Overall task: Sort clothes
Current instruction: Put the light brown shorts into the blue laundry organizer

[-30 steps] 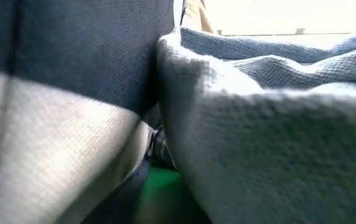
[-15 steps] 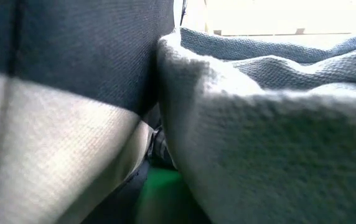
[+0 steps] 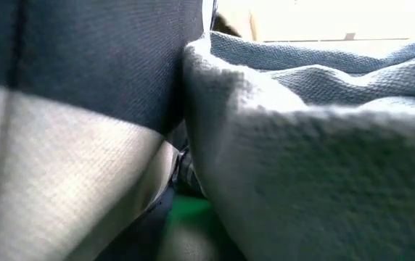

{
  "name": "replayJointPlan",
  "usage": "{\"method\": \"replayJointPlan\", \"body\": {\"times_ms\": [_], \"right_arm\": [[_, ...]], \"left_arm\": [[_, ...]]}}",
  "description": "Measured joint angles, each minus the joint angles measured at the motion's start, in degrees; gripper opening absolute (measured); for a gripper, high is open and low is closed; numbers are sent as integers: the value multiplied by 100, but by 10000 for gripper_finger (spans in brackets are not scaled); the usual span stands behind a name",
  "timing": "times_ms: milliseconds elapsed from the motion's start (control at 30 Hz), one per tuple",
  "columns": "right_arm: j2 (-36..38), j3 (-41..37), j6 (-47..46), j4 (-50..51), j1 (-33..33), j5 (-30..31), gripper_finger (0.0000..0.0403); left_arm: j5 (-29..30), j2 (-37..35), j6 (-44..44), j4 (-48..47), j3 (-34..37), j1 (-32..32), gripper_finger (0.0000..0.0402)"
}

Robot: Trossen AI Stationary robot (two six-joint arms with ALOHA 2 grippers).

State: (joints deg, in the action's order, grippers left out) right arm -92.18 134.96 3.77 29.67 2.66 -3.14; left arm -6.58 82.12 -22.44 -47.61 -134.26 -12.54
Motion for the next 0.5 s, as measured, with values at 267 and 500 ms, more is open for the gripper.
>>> {"method": "replayJointPlan", "body": {"times_ms": [267,500], "right_arm": [[-97,0,-719,-630,-244,-1055,17],[-362,0,-823,-1541,-848,-1074,17]], "left_arm": [[1039,-208,131,-3,0,-4,187],[936,-255,99,-3,0,-4,187]]}}
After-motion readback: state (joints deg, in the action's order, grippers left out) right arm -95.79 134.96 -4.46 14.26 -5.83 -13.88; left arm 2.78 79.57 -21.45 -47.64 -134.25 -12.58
